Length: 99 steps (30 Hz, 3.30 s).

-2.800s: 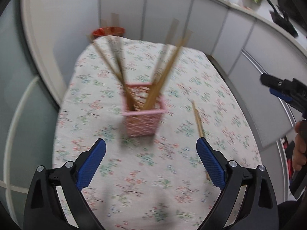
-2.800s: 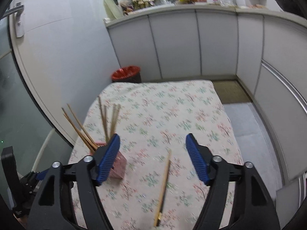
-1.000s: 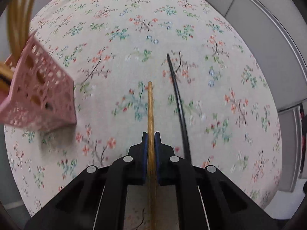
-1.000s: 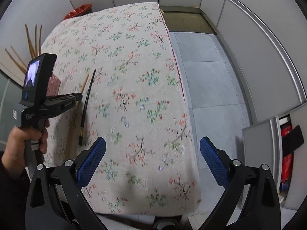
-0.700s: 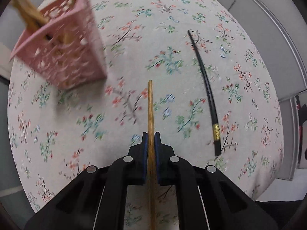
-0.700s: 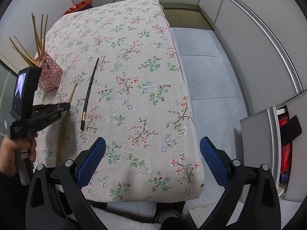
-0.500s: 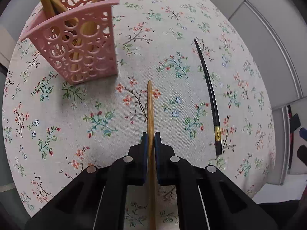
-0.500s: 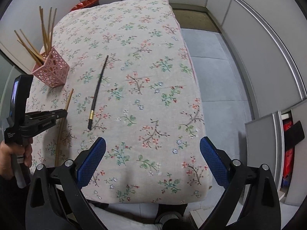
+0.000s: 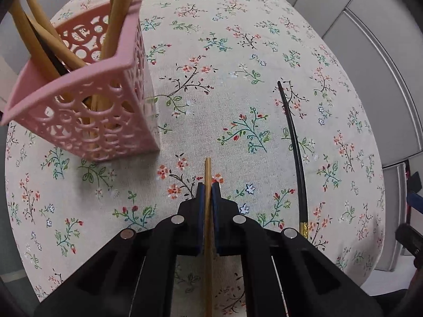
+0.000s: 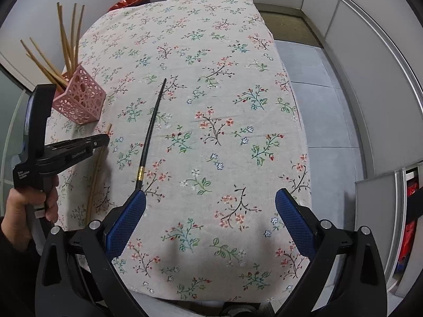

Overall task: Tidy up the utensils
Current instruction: 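Grasp the other black brush with the right tool while the left tool holds its chopstick, then lower the chopstick into the pink cup and open the left tool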

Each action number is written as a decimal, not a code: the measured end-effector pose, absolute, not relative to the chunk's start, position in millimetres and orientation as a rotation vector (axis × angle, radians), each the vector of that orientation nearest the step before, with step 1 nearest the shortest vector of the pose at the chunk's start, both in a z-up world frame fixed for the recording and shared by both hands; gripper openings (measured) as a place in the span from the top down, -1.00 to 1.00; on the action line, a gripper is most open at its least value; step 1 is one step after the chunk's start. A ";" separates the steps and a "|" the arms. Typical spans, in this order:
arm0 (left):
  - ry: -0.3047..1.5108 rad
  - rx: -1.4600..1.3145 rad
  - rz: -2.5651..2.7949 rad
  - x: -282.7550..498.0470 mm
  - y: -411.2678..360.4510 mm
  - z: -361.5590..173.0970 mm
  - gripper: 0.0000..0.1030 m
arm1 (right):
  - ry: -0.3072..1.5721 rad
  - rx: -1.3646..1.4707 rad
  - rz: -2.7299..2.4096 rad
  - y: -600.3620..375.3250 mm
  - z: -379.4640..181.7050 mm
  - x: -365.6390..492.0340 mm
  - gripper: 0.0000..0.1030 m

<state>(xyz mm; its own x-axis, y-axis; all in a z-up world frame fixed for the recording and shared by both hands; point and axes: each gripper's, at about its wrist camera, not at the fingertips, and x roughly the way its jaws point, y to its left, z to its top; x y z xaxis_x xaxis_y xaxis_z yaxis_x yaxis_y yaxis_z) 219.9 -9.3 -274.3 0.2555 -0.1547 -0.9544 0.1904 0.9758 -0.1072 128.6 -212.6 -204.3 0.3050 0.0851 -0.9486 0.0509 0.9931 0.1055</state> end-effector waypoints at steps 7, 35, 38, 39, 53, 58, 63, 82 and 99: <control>1.148 0.030 -0.261 193.6 5.2 -223.4 0.90 | 1.267 0.161 0.014 -219.7 -215.0 145.2 -0.83; 0.818 -0.045 -0.242 150.2 78.6 -126.4 0.90 | 1.242 0.210 0.139 -147.0 -278.4 282.1 0.42; 0.817 -0.041 -0.235 150.1 77.6 -127.3 0.89 | 1.223 0.084 0.122 -130.0 -277.2 285.7 0.53; 0.817 -0.040 -0.233 149.8 76.7 -127.6 0.89 | 1.213 0.028 0.113 -123.0 -277.1 286.1 0.58; 0.748 -0.045 -0.218 140.2 75.1 -112.2 0.89 | 1.127 0.001 0.148 -123.0 -248.6 260.0 0.94; 0.685 -0.055 -0.200 132.9 81.0 -96.1 0.89 | 1.010 0.053 0.179 -133.4 -203.3 233.4 0.94; 0.585 -0.086 -0.167 124.6 92.6 -72.3 0.89 | 0.877 0.117 0.206 -146.5 -156.0 206.6 0.94; 0.267 -0.174 -0.094 136.1 101.2 -28.9 0.90 | 0.641 0.153 0.265 -142.8 -90.5 170.5 0.94; 0.502 -0.153 -0.059 209.5 90.5 -91.8 0.76 | 0.651 0.165 0.278 -138.3 -95.0 167.5 0.94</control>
